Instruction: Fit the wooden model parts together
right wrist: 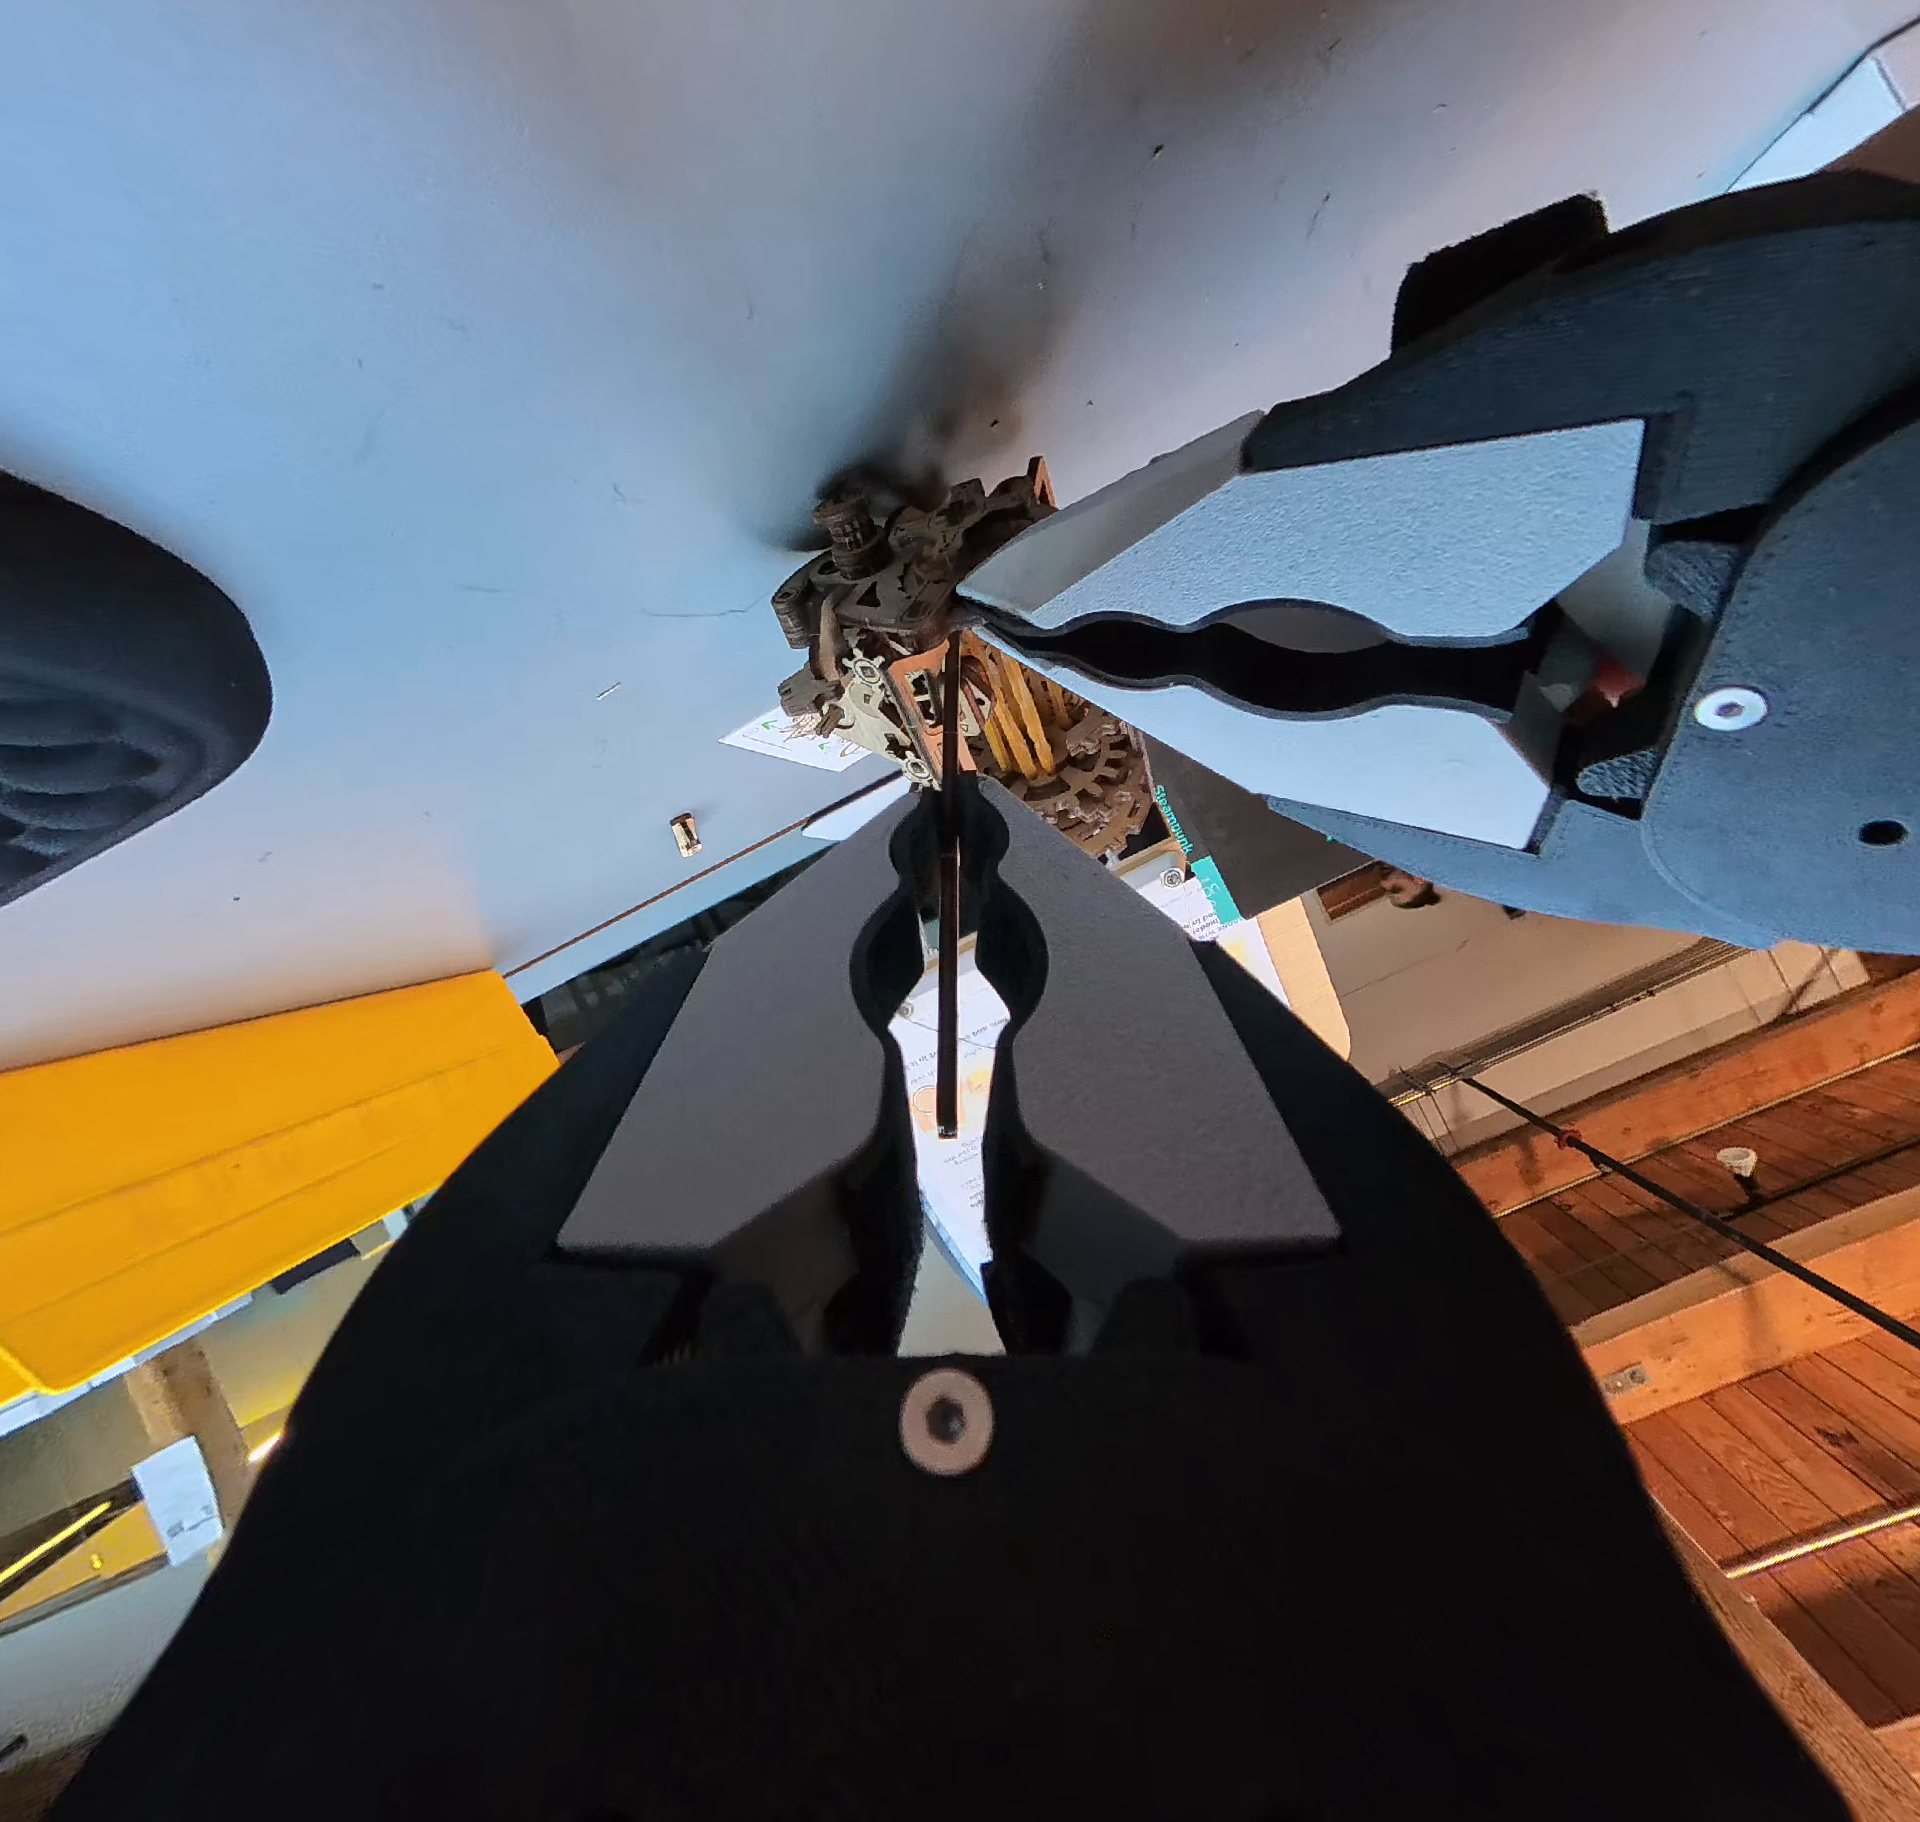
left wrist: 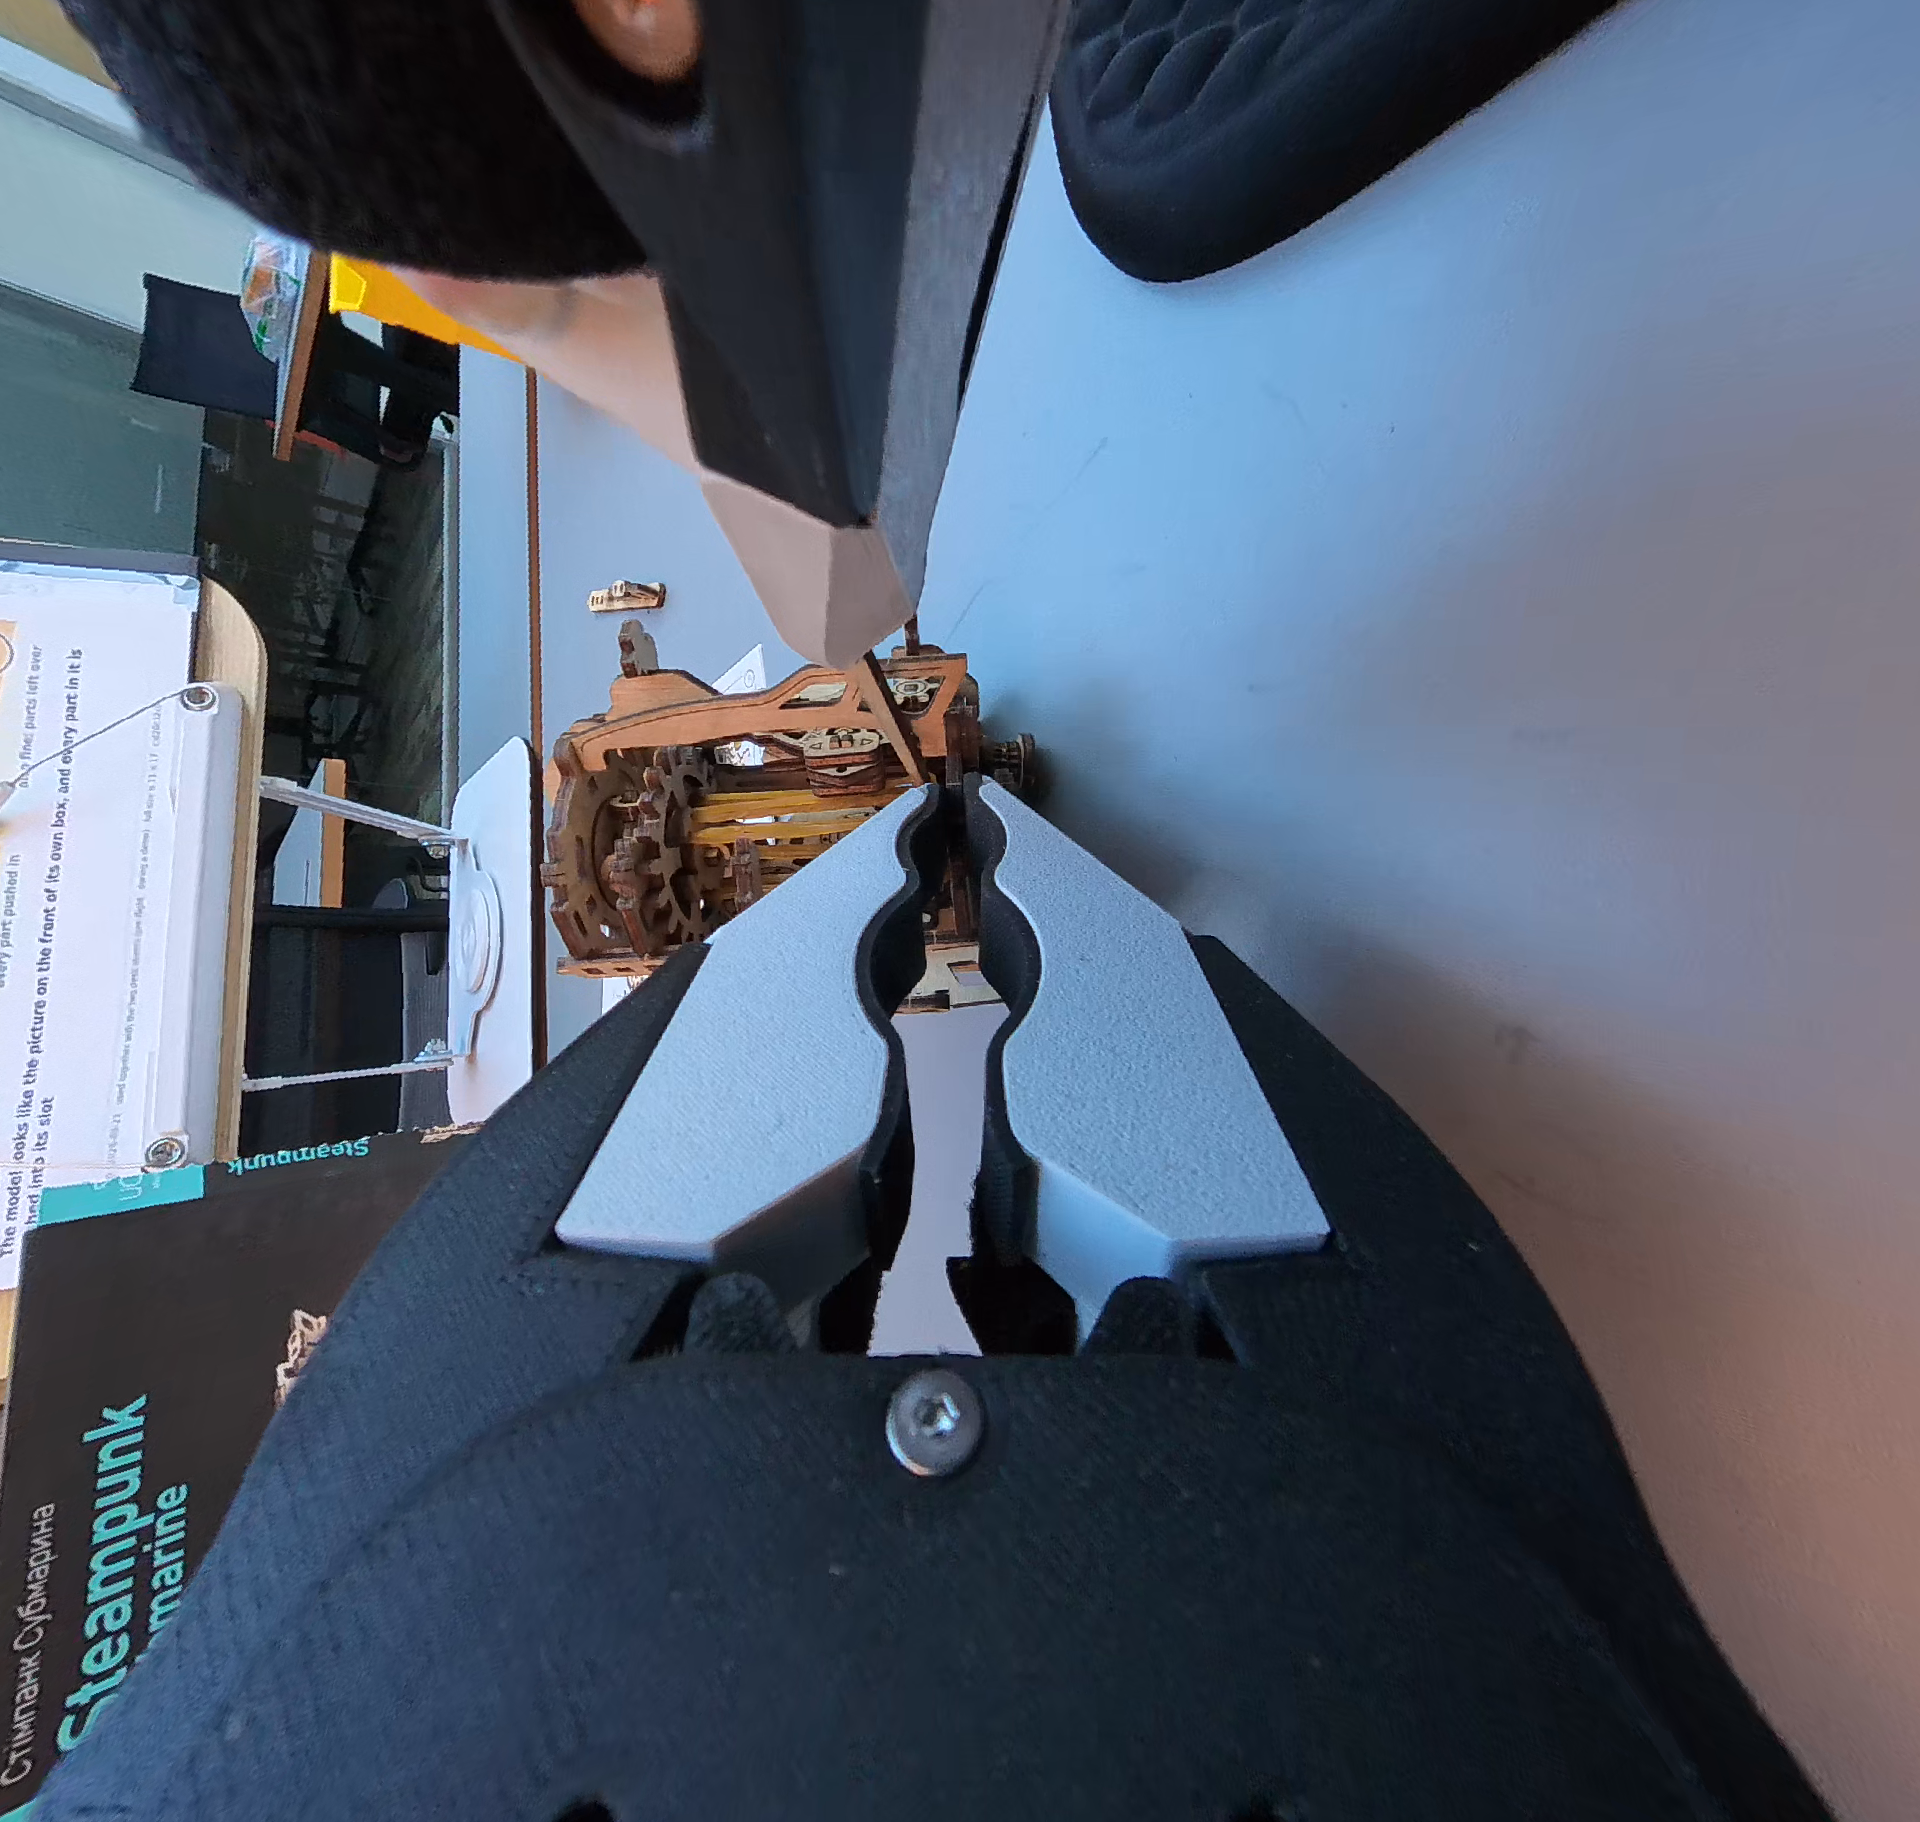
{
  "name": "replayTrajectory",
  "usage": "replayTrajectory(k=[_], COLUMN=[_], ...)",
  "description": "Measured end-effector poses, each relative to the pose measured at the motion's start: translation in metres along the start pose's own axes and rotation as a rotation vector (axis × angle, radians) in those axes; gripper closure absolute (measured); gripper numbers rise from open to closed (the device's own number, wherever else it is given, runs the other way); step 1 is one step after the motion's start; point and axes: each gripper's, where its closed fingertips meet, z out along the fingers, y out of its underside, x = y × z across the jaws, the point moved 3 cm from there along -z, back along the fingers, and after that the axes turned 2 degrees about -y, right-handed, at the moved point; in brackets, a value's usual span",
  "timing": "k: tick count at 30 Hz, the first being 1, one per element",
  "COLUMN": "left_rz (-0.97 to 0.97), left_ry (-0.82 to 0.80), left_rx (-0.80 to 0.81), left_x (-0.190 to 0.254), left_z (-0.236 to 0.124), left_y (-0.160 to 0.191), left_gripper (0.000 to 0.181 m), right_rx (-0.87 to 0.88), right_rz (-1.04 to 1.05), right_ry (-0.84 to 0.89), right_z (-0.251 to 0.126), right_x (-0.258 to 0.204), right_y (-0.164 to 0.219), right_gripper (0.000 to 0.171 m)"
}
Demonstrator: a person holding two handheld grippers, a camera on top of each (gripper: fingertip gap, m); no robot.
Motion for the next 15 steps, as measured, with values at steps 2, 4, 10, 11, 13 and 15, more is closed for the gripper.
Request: replayTrajectory(k=[2,4,10,11,13,15], left_rz=[0.0,0.004,0.022,0.026,0.03,0.036], left_ry=[0.0,-0.002,-0.008,-0.008,-0.006,-0.005], left_rx=[0.001,0.001,-0.004,-0.004,-0.001,0.003], left_x=[0.0,0.0,0.001,0.001,0.002,0.003], left_z=[0.0,0.0,0.001,0.001,0.001,0.001], left_y=[-0.001,-0.002,-0.002,-0.003,-0.003,-0.004], left_gripper=[0.181,0.181,0.181,0.181,0.181,0.181], right_rx=[-0.01,-0.021,-0.049,-0.046,-0.043,-0.036], right_rz=[-0.018,-0.047,-0.127,-0.132,-0.142,-0.141], right_ry=[-0.008,-0.012,-0.019,-0.02,-0.021,-0.022], right_z=[-0.001,-0.001,-0.003,-0.004,-0.006,-0.009], right_x=[0.0,-0.001,-0.001,-0.001,-0.001,-0.003], right_y=[-0.001,-0.003,-0.009,-0.01,-0.011,-0.012], right_gripper=[0.17,0.17,0.17,0.17,0.17,0.17])
